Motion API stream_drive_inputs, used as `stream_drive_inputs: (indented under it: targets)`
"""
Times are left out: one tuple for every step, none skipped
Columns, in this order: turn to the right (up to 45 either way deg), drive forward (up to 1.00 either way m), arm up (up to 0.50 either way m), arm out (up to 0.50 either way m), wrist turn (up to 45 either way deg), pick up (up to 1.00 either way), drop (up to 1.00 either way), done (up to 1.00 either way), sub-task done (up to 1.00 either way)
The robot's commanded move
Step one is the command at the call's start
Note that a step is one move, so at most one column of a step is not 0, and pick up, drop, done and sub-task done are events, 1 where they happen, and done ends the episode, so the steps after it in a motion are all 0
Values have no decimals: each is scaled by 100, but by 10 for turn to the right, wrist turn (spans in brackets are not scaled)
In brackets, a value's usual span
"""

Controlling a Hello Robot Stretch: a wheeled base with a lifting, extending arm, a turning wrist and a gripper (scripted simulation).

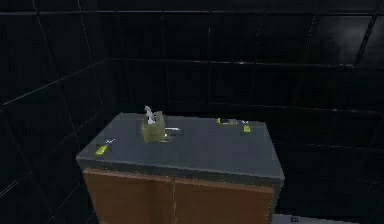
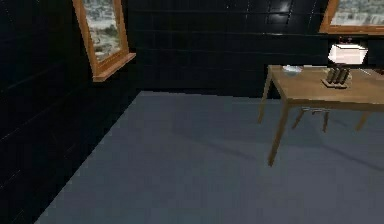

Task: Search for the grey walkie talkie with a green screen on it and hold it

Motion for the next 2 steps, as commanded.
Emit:
stream_drive_inputs:
  targets:
    - [0,35,0,0,0,0,0,0,0]
    - [-450,0,0,0,0,0,0,0,0]
